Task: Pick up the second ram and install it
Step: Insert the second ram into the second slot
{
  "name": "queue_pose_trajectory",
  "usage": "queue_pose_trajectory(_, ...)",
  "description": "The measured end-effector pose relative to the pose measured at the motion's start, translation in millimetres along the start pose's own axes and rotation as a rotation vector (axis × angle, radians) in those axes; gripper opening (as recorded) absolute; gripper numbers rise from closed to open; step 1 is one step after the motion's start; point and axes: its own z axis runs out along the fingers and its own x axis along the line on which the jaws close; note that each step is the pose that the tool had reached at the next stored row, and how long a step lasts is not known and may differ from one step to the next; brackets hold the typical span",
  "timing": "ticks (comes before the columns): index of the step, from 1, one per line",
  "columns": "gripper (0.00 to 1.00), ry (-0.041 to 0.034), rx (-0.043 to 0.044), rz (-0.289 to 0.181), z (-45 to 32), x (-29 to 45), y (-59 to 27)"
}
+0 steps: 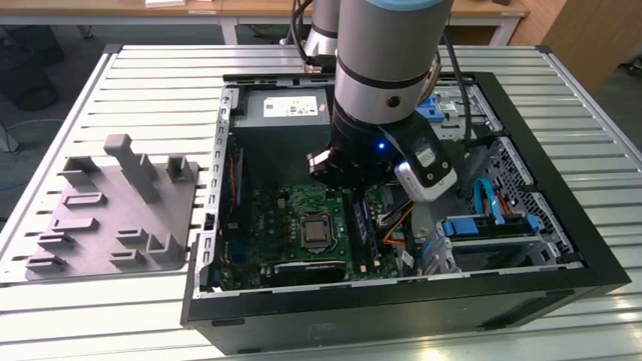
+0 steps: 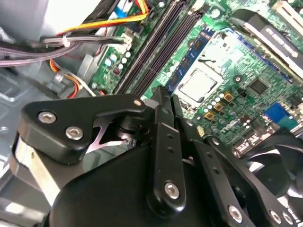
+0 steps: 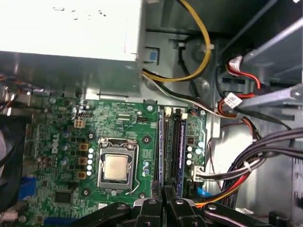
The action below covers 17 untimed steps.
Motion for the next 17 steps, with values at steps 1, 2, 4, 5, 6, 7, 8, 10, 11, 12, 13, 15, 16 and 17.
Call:
queue_pose_trajectory(1,0.14,-0.0013,0.0007,0.018,0.2,0.0,0.0)
queue_pose_trajectory(2,0.14,-0.0025,0.0014,0.036,0.4,0.0,-0.1)
queue_pose_trajectory(4,0.14,-0.0048,0.0029,0.068,0.7,0.0,-0.1)
queue_pose_trajectory(5,0.14,-0.0055,0.0035,0.078,0.8,0.0,-0.1)
queue_pose_trajectory(6,0.14,-0.0057,0.0041,0.082,0.9,0.0,-0.1)
queue_pose_trajectory(7,0.14,-0.0058,0.0043,0.082,1.1,0.0,-0.1)
queue_pose_trajectory(8,0.14,-0.0059,0.0043,0.082,1.4,0.0,-0.1)
queue_pose_trajectory(10,0.14,-0.0059,0.0041,0.082,2.5,0.0,-0.2)
queue_pose_trajectory(11,0.14,-0.0058,0.0044,0.082,3.2,0.1,-0.3)
queue_pose_trajectory(12,0.14,-0.0058,0.0044,0.082,4.1,0.1,-0.3)
queue_pose_trajectory(13,0.14,-0.0058,0.0044,0.082,5.1,0.1,-0.4)
queue_pose_trajectory(15,0.14,-0.0058,0.0045,0.082,6.4,0.2,-0.5)
queue_pose_trajectory(16,0.14,-0.0058,0.0045,0.082,6.9,0.2,-0.6)
queue_pose_trajectory(17,0.14,-0.0058,0.0045,0.082,7.4,0.2,-0.6)
